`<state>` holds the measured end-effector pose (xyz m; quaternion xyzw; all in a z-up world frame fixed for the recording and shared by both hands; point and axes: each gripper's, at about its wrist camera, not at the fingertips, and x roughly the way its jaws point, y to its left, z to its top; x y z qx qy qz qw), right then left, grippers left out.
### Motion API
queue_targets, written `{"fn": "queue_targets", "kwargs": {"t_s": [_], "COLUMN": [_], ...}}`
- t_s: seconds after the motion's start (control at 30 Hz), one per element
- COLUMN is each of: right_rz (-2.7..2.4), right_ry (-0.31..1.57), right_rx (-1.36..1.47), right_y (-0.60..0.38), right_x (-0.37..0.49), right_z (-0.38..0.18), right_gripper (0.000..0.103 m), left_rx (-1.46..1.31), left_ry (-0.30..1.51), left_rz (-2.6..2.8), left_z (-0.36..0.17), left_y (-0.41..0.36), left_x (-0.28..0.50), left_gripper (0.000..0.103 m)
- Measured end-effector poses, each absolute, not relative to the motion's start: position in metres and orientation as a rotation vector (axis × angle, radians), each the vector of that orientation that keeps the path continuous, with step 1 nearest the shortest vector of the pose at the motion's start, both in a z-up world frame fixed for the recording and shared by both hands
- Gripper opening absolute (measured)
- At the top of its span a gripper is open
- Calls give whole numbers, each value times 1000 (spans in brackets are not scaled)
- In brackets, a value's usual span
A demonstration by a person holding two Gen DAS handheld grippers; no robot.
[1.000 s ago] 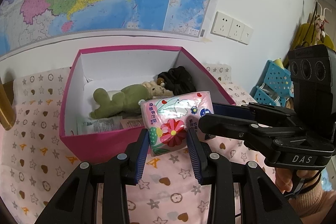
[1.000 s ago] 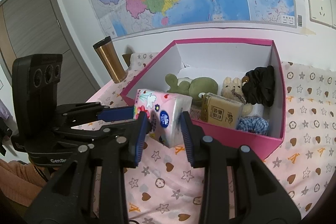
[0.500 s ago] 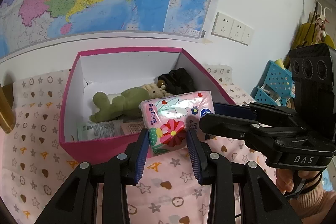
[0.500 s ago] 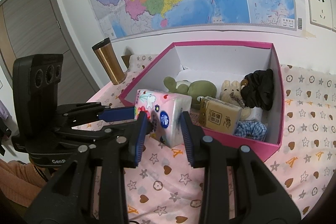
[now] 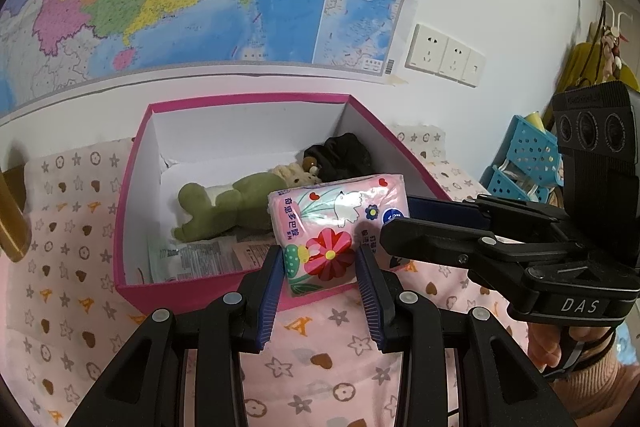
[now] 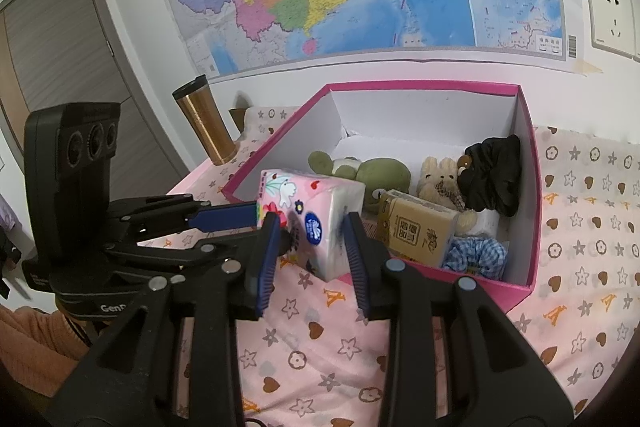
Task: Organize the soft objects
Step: 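Hold the pink floral pack at the box rim and ease it inward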
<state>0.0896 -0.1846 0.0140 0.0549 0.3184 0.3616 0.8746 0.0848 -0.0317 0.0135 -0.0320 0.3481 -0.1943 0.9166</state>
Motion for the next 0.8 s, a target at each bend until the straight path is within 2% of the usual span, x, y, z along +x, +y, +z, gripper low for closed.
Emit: {"fn": "queue_targets", "kwargs": {"t_s": [0.8], "right_rz": [751], "right_ry": [661], "right_rx": [118], "right_y": [-186], "right_x": [98], "right_z": [16], "right_gripper": [36], "left_rx": [-60], "left_ry": [706], "left_rz": [-395], "left_z": [14], "left_y": [-32], "left_x": [91], "left_gripper": [36]}}
